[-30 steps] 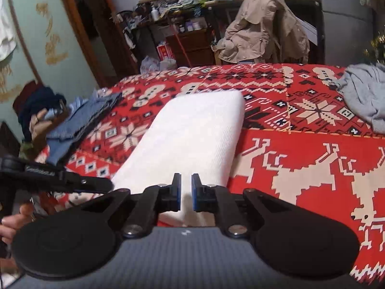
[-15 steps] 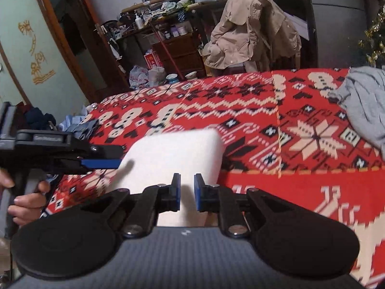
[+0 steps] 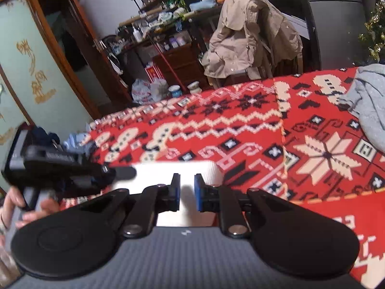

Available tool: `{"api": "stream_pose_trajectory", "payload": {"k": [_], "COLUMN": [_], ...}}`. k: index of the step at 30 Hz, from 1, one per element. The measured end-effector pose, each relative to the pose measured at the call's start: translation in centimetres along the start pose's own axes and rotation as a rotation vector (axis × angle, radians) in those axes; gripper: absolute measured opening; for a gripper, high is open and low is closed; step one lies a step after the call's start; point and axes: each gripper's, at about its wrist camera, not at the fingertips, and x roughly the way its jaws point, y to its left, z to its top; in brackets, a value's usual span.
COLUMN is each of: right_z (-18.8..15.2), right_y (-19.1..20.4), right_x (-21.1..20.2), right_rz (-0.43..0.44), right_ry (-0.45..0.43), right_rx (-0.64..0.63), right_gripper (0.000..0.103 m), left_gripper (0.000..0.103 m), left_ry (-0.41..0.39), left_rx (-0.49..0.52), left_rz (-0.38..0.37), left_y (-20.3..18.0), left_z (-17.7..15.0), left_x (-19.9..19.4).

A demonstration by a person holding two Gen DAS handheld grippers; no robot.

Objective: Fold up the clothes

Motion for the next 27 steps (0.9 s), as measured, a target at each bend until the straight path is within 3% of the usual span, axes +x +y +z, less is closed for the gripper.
{"api": "stream_pose_trajectory", "payload": {"k": [3,5,10,18,22,27], "right_z": [0.2,-0.2,-0.6,0.2,0.1,-2.7], "right_y": [1.7,1.9,-0.1,-2.1,-0.1,3.4], "right_x": [1.4,2.5,3.0,3.5,1.2,1.3], "right_rz": [-0.028,-0.057,-0.064,-0.161,-0.104,-0.047], "right_ry": [0.031,0.059,0.044,0.038,-0.012,0.086], "right_rx": [-0.099,-0.121,-0.023,0.022,-0.035,-0.115], "right_gripper": [0.008,0.002,0.000,0.001,0.002,0.002], "left_gripper": [0.007,0.007,0.007,0.008,0.008,0.008], "left_ry": [-0.025,-0.013,-0.008,0.023,0.031,0.037], "left_rx": [0.131,0.128,0.104,0.043,0.031,0.010], "left_rz": [0.089,0.123,0.105,0.069,0.058,0.056], "left_y": [-2.0,-1.2,-0.1,0.7,0.9,1.1], "left_z": [-1.0,-1.2,-0.7,-0.2,-0.1,0.1], "left_x": [0.0,0.6,0.8,0.8,0.9,0.9]}}
